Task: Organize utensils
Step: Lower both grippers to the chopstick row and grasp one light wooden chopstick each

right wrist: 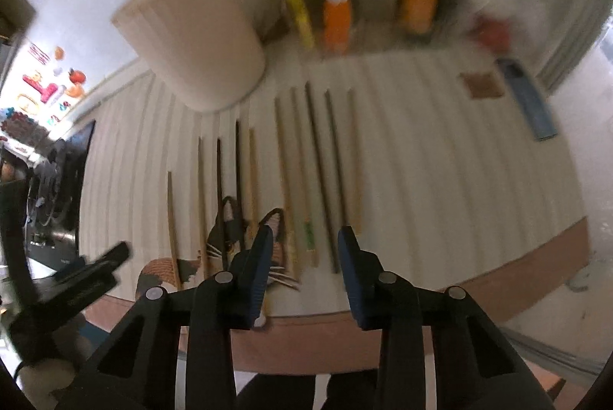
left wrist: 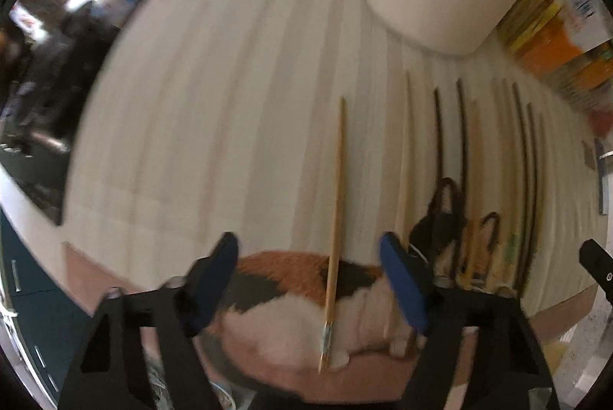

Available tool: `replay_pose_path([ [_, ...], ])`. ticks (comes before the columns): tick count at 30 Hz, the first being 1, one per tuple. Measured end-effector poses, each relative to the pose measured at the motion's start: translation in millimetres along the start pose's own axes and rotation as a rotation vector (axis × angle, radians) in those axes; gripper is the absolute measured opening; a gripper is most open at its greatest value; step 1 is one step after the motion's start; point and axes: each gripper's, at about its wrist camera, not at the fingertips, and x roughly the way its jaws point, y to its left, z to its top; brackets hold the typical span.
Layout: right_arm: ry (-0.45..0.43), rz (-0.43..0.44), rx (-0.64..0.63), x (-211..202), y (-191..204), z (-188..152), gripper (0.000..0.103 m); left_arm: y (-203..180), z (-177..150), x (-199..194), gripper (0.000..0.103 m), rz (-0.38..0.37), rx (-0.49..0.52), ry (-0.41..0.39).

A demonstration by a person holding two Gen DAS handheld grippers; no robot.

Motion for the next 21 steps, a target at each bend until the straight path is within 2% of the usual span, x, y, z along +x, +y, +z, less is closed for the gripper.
replay_pose_path([
  [4, 0.117, 0.02, -0.029, 55.9, 23.5, 12.8, 0.037, -5.4, 1.0, 35.8, 0.049, -0.034, 0.011, 0.074],
  [5, 0.149, 0.026, -0.039, 70.4, 30.3, 16.3, 0.037, -9.3, 0.6, 33.5, 0.049, -0.019, 0.03, 0.043],
  [7, 0.184, 0.026, -0.051, 90.4, 40.1, 21.3, 0.037, -18.6, 0.5, 34.7, 0.046, -0.014, 0.075, 0.042],
  [10, 0.221, 0.008, -0.068, 118.3, 55.5, 27.9, 0.037, -24.4, 1.3, 30.4, 0.022, -0.008, 0.11, 0.015],
  [11, 0.234, 0.004, -0.076, 126.9, 60.9, 30.0, 0.037, -24.0, 2.6, 29.1, 0.007, -0.011, 0.119, 0.014],
  [18, 0.303, -0.082, -0.128, 164.1, 84.9, 29.3, 0.034, -5.5, 12.7, 20.4, 0.005, -0.037, 0.136, 0.032],
  [19, 0.302, -0.076, -0.115, 164.8, 85.4, 28.3, 0.03, -6.4, 13.5, 19.4, 0.005, -0.044, 0.141, 0.036],
  [21, 0.321, -0.096, -0.091, 167.1, 84.9, 25.5, 0.012, -9.0, 15.3, 16.4, 0.005, -0.068, 0.158, 0.042],
])
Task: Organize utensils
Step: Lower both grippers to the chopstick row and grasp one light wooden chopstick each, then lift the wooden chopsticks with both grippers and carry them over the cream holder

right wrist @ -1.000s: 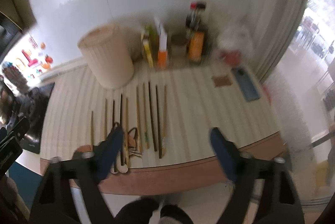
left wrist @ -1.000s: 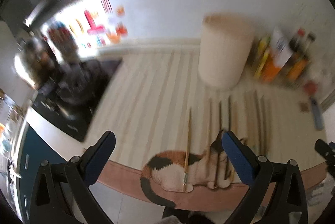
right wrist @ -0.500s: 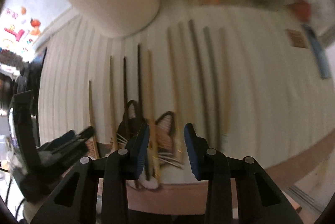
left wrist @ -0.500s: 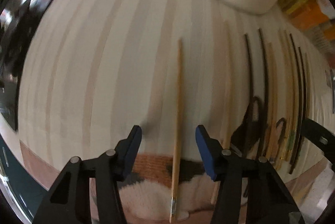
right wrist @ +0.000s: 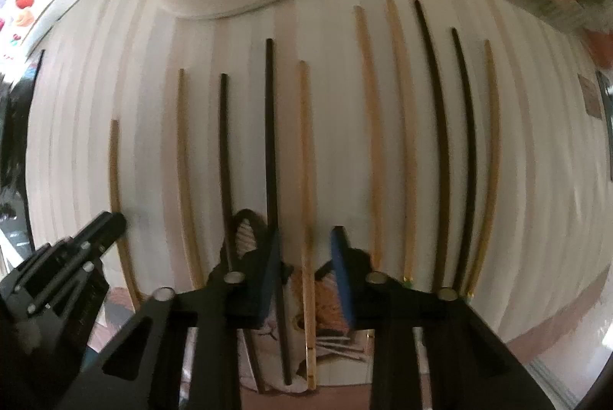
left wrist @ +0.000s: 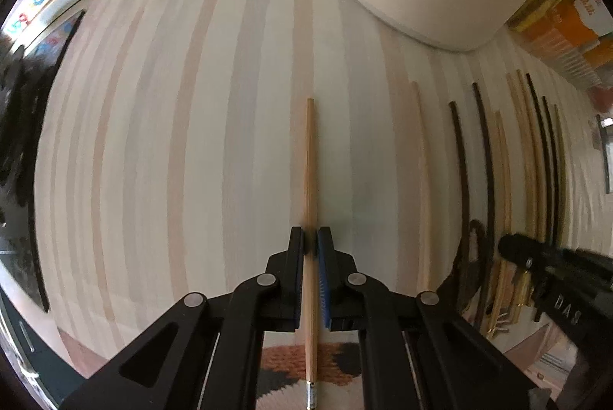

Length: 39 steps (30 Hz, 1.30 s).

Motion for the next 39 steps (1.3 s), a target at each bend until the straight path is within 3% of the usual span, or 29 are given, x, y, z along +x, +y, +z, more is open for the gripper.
replay_pose_path([
  [1, 0.019, 0.004, 0.015, 4.3, -1.1, -2.4, 0.007, 4.8, 5.5, 1.5, 0.005, -0.01, 0.007, 0.002],
  [5, 0.044, 0.019, 0.04, 10.6, -3.0, -16.7, 0.007, 23.5, 7.5, -5.6, 0.005, -0.078, 0.025, 0.027],
  [10, 0.082, 0.006, 0.052, 11.6, -7.0, -34.7, 0.007, 50.7, -2.9, -7.6, 0.01, -0.213, 0.0, 0.073],
  [14, 0.096, -0.005, 0.059, 10.4, -4.2, -42.1, 0.007, 55.0, -13.4, -12.8, 0.022, -0.249, -0.005, 0.122],
  [16, 0.111, -0.009, 0.065, 6.7, -3.8, -38.9, 0.007, 51.4, -14.4, -12.9, 0.026, -0.216, 0.021, 0.111],
  [19, 0.146, -0.026, 0.065, 11.6, -3.7, -34.1, 0.008, 42.7, -10.4, -24.8, 0.025, -0.109, 0.067, 0.1],
  [22, 0.159, -0.03, 0.06, 12.8, -2.0, -26.7, 0.008, 22.7, -11.6, -19.8, 0.019, -0.003, 0.097, 0.094],
  [24, 0.168, -0.045, 0.044, 11.3, 0.6, -24.3, 0.008, 11.5, -10.0, -18.3, 0.005, 0.043, 0.107, 0.074],
  [30, 0.141, -0.115, -0.01, 11.7, 32.3, -14.3, 0.008, 36.1, -19.9, -33.7, 0.004, 0.073, 0.055, 0.055],
  [34, 0.115, -0.073, 0.016, 3.7, 32.9, -19.9, 0.007, 47.7, -31.2, -57.2, 0.004, 0.122, 0.057, -0.006],
  [39, 0.047, 0.006, 0.012, -20.8, 33.3, -26.8, 0.007, 57.8, -37.0, -87.8, 0.004, 0.114, 0.003, -0.053],
])
